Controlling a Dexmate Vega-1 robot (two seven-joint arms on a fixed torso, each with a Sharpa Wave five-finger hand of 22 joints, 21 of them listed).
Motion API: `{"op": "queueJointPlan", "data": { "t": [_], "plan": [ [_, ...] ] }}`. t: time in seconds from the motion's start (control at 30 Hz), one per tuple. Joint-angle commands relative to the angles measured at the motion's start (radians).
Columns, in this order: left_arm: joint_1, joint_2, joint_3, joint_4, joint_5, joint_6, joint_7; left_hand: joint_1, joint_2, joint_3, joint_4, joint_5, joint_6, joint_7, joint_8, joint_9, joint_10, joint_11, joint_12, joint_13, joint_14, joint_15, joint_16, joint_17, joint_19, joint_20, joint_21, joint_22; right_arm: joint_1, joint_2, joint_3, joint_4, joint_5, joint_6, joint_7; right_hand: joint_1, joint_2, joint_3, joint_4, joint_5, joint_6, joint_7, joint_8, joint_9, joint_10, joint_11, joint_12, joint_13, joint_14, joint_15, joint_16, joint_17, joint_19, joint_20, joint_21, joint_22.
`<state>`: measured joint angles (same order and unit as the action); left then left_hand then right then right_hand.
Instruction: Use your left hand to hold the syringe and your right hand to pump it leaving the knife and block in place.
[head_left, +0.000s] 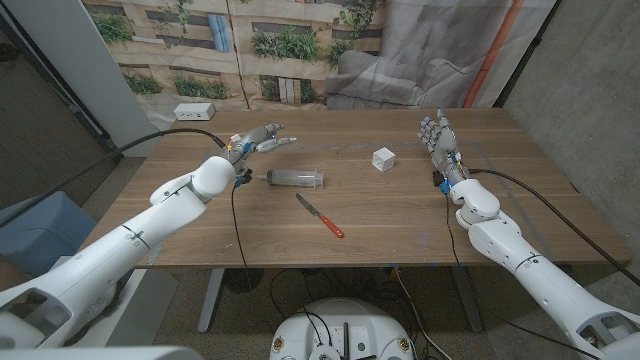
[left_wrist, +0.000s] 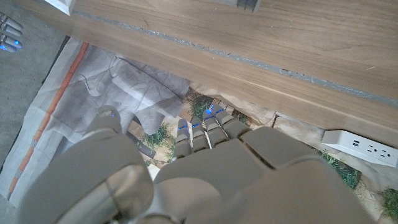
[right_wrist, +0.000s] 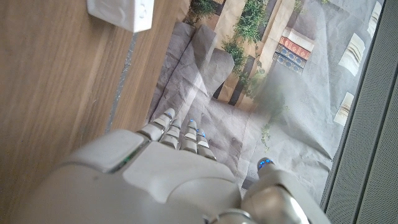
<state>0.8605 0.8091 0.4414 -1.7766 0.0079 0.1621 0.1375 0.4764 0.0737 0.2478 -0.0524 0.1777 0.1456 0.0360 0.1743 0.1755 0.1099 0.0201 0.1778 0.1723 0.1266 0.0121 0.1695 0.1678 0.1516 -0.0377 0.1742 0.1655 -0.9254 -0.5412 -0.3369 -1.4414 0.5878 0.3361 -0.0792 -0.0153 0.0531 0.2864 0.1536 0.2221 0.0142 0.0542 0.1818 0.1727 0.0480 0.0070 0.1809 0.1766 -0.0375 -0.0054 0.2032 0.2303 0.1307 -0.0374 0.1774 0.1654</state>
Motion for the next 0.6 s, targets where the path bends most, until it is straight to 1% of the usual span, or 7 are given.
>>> {"op": "queueJointPlan", "data": {
  "t": [0.03,0.17,0.2,0.3,0.37,0.43,0.6],
  "plan": [
    [0.056,-0.045,-0.033,0.072,-0.099,-0.139,0.097,-0.017,0.000,-0.002,0.007,0.002,-0.018,0.008,-0.003,0.000,-0.017,-0.001,-0.003,0.002,-0.014,0.005,-0.001,0.002,-0.010,-0.021,0.001,0.001,-0.034,-0.002,0.010,-0.040,0.021,-0.013,-0.017,0.003,0.031,-0.008,0.008,0.007,0.017,-0.004,0.010,0.003,0.023,-0.002,0.010,0.003,0.003,-0.009,0.008,0.003,0.007,-0.021,0.009,0.002],
    [0.073,-0.086,-0.053,0.117,-0.158,-0.215,0.120,-0.034,0.007,-0.003,0.009,0.004,-0.026,0.028,-0.001,-0.001,-0.035,0.008,-0.004,0.002,-0.036,0.011,-0.003,0.001,-0.024,-0.025,0.001,0.001,-0.044,-0.010,0.010,-0.057,0.017,-0.025,-0.027,0.003,0.032,-0.011,0.009,0.008,0.021,-0.006,0.011,0.003,0.030,-0.001,0.012,0.003,0.005,-0.011,0.009,0.004,0.010,-0.022,0.010,0.002],
    [0.075,-0.092,-0.055,0.126,-0.166,-0.228,0.124,-0.038,0.009,-0.003,0.010,0.004,-0.031,0.028,-0.002,-0.001,-0.039,0.009,-0.004,0.002,-0.042,0.012,-0.003,0.001,-0.030,-0.025,0.000,0.001,-0.046,-0.007,0.010,-0.057,0.015,-0.022,-0.031,0.004,0.033,-0.011,0.010,0.009,0.022,-0.006,0.011,0.003,0.031,-0.002,0.013,0.003,0.007,-0.012,0.010,0.004,0.011,-0.022,0.011,0.002],
    [0.075,-0.106,-0.053,0.156,-0.155,-0.267,0.152,-0.045,0.014,-0.003,0.011,0.005,-0.039,0.034,-0.003,-0.001,-0.048,0.014,-0.004,0.002,-0.048,0.015,-0.002,0.001,-0.035,-0.024,0.000,0.001,-0.048,-0.003,0.011,-0.060,0.015,-0.027,-0.044,0.005,0.036,-0.014,0.012,0.010,0.033,-0.005,0.014,0.003,0.041,-0.002,0.015,0.003,0.018,-0.013,0.014,0.004,0.019,-0.021,0.013,0.002],
    [0.072,-0.121,-0.056,0.185,-0.173,-0.303,0.152,-0.049,0.020,-0.002,0.013,0.006,-0.035,0.035,0.000,-0.001,-0.048,0.016,-0.002,0.001,-0.047,0.017,0.000,0.002,-0.033,-0.024,0.002,0.001,-0.046,0.001,0.012,-0.055,0.020,-0.025,-0.040,0.006,0.038,-0.015,0.012,0.012,0.039,-0.008,0.015,0.002,0.048,-0.002,0.017,0.003,0.024,-0.014,0.017,0.004,0.025,-0.020,0.015,0.001],
    [0.065,-0.147,-0.057,0.228,-0.194,-0.353,0.153,-0.052,0.025,-0.001,0.015,0.006,-0.033,0.035,0.001,-0.001,-0.047,0.016,-0.001,0.001,-0.046,0.015,0.001,0.002,-0.033,-0.023,0.003,0.001,-0.041,-0.004,0.008,-0.051,0.017,-0.032,-0.034,0.006,0.039,-0.016,0.013,0.012,0.043,-0.008,0.016,0.002,0.051,-0.002,0.018,0.003,0.024,-0.014,0.017,0.004,0.027,-0.021,0.015,0.001],
    [0.047,-0.204,-0.059,0.322,-0.249,-0.443,0.142,-0.061,0.036,0.002,0.019,0.007,-0.028,0.033,0.004,-0.001,-0.046,0.011,0.002,0.001,-0.045,0.013,0.004,0.002,-0.032,-0.020,0.005,0.001,-0.026,0.006,0.005,-0.026,0.019,-0.015,-0.016,0.007,0.040,-0.017,0.013,0.013,0.043,-0.009,0.015,0.002,0.049,-0.002,0.016,0.003,0.024,-0.014,0.017,0.004,0.027,-0.022,0.015,0.001]
  ]
}}
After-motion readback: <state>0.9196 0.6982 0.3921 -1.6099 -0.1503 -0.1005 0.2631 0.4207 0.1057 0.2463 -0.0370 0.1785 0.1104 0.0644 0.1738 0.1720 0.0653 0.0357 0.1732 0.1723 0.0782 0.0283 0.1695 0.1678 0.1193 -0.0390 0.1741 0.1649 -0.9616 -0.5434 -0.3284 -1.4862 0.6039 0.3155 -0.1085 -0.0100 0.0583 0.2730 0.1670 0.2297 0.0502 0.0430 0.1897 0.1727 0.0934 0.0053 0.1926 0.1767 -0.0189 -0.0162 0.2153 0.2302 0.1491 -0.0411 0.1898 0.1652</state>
